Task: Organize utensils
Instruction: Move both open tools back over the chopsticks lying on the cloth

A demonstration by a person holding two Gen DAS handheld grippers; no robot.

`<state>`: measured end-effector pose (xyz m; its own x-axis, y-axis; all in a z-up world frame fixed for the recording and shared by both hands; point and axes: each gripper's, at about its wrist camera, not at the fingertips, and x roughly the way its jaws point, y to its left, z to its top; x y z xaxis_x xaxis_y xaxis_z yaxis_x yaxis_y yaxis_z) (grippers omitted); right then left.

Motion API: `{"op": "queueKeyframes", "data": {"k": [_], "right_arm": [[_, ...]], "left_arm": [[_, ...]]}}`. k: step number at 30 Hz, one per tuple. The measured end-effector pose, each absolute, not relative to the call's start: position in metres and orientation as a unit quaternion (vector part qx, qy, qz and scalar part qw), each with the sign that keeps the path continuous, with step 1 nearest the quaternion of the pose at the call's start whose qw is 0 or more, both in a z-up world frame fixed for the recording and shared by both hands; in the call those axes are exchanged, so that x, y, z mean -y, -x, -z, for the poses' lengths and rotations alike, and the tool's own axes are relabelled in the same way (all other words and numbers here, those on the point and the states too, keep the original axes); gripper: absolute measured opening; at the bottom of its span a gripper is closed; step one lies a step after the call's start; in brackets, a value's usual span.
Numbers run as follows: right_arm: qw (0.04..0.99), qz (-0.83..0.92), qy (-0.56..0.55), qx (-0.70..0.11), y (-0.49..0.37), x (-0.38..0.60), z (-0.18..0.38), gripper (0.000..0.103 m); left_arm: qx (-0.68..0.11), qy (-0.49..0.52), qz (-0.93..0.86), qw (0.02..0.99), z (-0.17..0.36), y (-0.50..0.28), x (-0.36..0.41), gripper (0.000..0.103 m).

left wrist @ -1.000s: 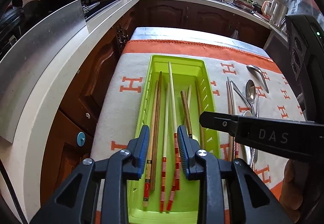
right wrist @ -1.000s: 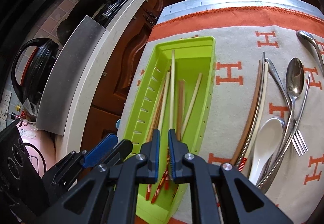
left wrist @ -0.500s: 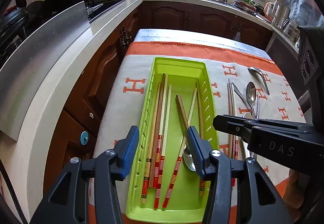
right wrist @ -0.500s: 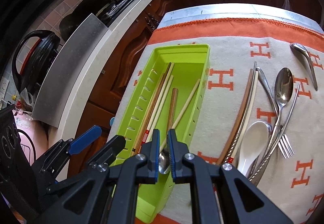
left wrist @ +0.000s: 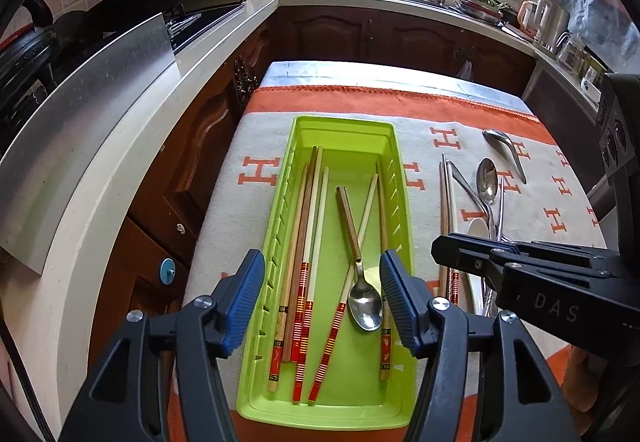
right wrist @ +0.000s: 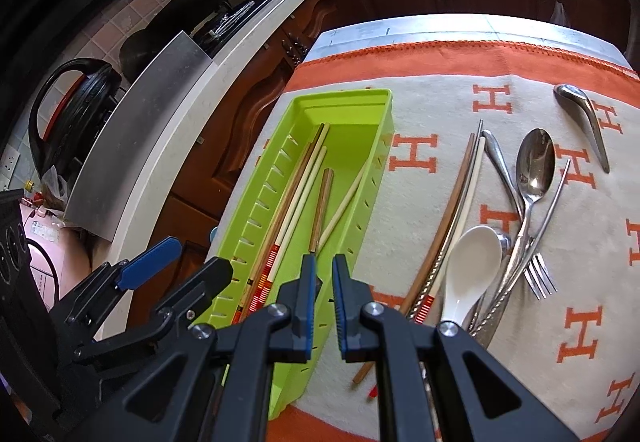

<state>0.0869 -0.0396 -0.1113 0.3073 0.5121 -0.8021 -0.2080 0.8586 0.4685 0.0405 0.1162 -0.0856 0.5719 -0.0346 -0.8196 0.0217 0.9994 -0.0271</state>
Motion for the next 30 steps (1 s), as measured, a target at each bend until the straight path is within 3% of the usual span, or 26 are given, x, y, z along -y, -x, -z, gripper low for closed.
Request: {"op": "queueKeyframes", "data": {"k": [6,30], "right_arm": [[0.801,-0.231,-0.137,-0.536,-0.081,0.046,0.106,0.010],[0.822,-0.213,-0.142,-0.509,-0.058,0.137,0.104,0.010]], "left_arm": [[-0.455,-0.001,0.015,0.890,0.079,-0.037,-0.106,0.066],[-0.457,-0.049,0.039,0.888,0.070,-0.030,-0.046,0.070]]}}
